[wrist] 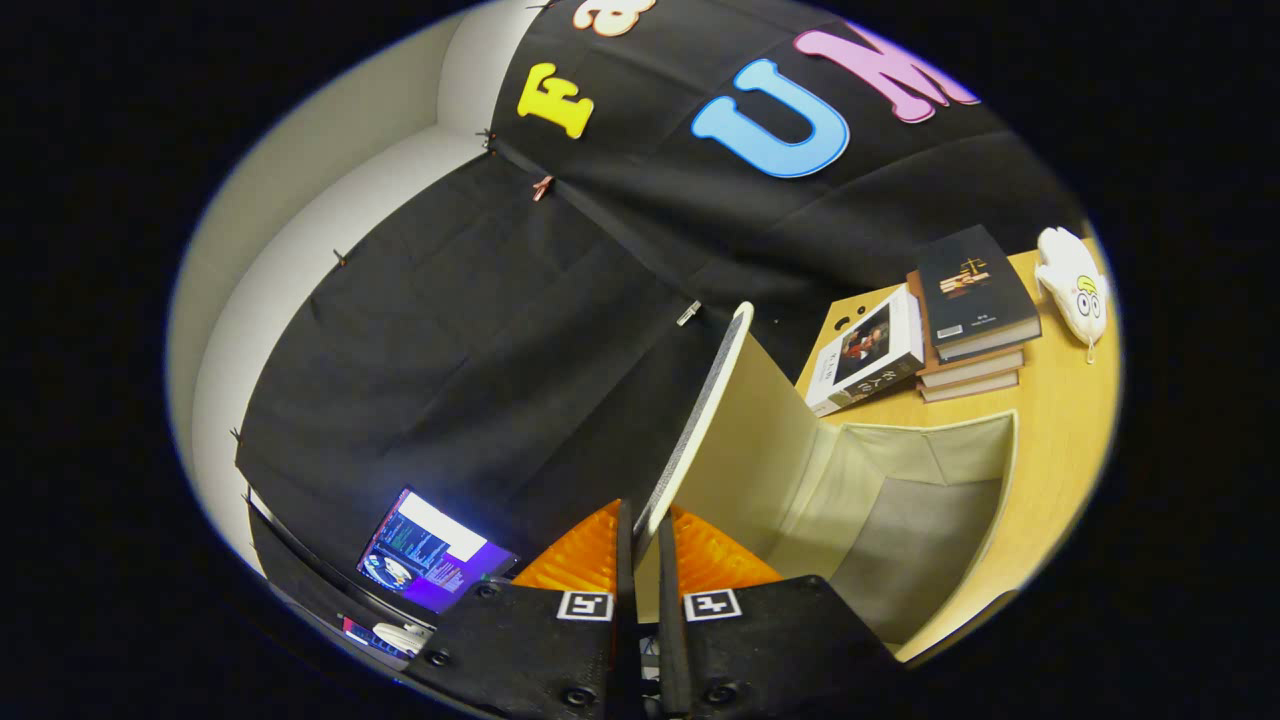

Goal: Open the storage box then place both shoes into the box .Put the left shoe in first, then the right shoe, with the right side of both shoes facing outward in a uniform manner.

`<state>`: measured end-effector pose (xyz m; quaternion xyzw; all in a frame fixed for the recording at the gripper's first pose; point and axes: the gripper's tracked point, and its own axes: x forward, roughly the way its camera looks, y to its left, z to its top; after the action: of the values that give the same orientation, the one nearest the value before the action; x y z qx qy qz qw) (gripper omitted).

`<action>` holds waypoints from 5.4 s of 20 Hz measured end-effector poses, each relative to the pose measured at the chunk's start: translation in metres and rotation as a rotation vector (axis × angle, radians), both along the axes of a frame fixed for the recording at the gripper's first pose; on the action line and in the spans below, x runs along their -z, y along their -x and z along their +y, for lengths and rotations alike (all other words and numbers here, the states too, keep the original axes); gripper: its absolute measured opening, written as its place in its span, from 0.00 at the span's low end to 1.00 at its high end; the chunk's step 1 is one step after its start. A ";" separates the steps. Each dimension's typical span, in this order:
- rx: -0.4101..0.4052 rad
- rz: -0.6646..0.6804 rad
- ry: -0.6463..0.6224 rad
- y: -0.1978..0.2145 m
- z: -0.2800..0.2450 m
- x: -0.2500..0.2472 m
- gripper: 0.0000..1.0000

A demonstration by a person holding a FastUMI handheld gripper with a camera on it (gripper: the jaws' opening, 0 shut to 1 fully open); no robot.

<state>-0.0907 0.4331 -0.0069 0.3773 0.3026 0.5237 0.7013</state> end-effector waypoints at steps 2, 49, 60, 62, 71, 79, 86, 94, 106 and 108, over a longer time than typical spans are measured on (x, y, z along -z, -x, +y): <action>-0.030 -0.027 0.010 0.008 0.020 -0.004 0.12; 0.374 0.183 0.999 0.015 -0.319 0.377 0.72; 0.496 0.245 1.093 -0.025 -0.320 0.413 0.15; 0.505 0.280 1.069 -0.023 -0.319 0.405 0.11; 0.490 0.264 1.058 -0.029 -0.313 0.319 0.11; 0.492 0.259 0.843 -0.072 -0.239 0.186 0.11; 0.429 0.307 0.780 -0.081 -0.145 0.160 0.11; 0.306 0.335 0.827 -0.063 -0.050 0.199 0.11; 0.198 0.379 0.835 -0.042 0.010 0.227 0.14; 0.136 0.409 0.744 -0.031 0.028 0.217 0.33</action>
<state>-0.0601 0.4607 -0.2242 0.2137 0.5782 0.2457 0.7481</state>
